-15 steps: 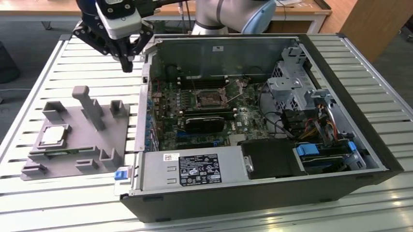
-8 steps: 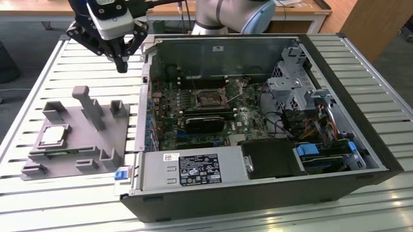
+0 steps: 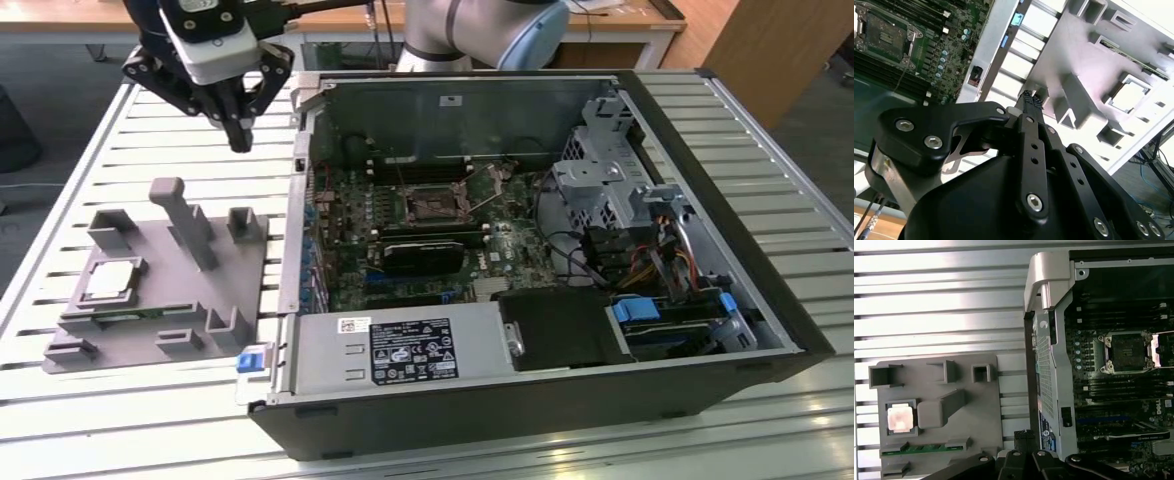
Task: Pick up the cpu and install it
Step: 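Reach for the cpu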
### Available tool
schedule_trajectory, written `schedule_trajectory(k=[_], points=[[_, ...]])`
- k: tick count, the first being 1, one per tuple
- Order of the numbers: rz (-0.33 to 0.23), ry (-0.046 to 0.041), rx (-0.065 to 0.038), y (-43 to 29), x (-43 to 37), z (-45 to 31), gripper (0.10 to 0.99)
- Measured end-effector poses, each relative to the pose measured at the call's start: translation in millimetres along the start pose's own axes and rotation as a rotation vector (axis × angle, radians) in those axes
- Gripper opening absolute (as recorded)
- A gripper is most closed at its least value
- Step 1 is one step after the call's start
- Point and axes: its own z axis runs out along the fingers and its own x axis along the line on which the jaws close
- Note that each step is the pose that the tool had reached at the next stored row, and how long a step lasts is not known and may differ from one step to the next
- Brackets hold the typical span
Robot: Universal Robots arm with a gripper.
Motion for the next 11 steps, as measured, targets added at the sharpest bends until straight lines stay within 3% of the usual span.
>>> schedule_trajectory(k=[11], points=[[0.000, 0.0012, 0.000, -0.8, 8.5, 2.4, 0.106]])
